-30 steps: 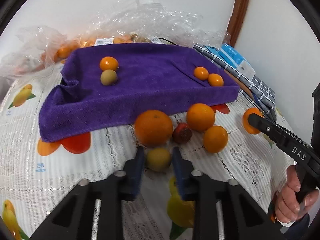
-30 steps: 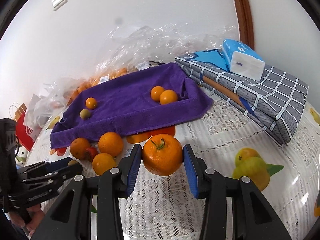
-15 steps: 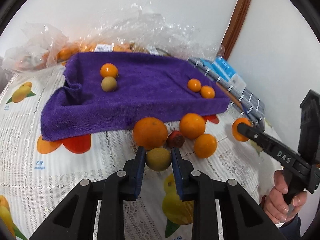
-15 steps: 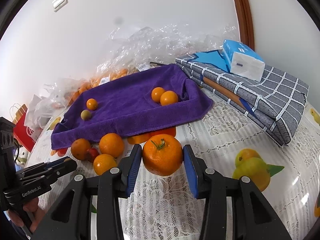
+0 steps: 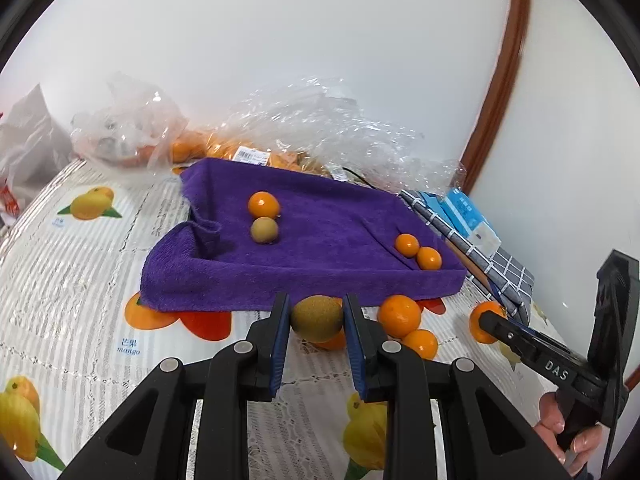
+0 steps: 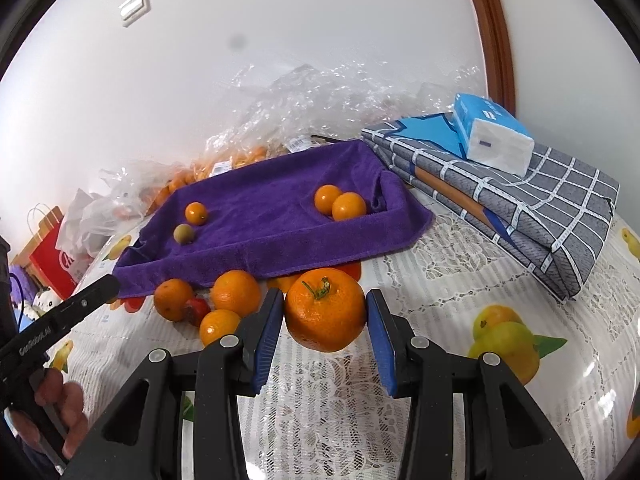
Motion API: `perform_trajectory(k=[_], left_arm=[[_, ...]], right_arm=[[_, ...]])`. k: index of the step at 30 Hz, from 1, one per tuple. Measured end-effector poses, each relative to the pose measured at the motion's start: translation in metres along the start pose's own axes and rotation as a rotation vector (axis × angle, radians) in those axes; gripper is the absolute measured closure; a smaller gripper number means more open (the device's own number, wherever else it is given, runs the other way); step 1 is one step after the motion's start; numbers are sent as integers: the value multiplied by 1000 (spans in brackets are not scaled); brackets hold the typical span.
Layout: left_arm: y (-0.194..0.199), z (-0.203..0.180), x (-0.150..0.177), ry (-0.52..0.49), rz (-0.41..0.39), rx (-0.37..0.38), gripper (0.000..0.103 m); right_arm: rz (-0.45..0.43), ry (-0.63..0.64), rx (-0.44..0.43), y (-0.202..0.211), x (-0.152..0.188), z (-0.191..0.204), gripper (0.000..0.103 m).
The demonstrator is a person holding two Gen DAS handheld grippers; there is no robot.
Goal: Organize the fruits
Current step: 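Grasp a brownish fruit with the left gripper while the right gripper grasps an orange, then carry both held fruits over the purple towel and lower them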
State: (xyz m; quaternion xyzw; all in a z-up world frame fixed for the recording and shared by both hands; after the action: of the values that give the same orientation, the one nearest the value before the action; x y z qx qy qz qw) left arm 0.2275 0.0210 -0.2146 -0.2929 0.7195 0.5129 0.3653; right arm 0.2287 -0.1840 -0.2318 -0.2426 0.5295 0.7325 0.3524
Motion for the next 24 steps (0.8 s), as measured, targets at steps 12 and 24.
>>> perform_trajectory(k=[12,24], left_arm=[[3,12,-3,30,-17,-29,78],[5,47,-37,104,-27,-133,78]], right_arm=[[-6,29,-59,5,2,10,61],[-1,90,-81,3,-34,31,61]])
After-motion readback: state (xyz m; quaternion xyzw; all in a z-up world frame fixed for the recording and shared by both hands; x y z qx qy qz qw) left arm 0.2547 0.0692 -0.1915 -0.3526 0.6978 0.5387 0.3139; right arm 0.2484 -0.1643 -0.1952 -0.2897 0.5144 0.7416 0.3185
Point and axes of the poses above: each gripper's, at about its wrist camera, not at the fingertips, and y roughly against the way its jaws point, z to its left, x to its underside, the point moved 10 cm from there along -y, roughly the way its jaws point, and after that the axes turned 8 degrees about -y, right-handed, at the moved point
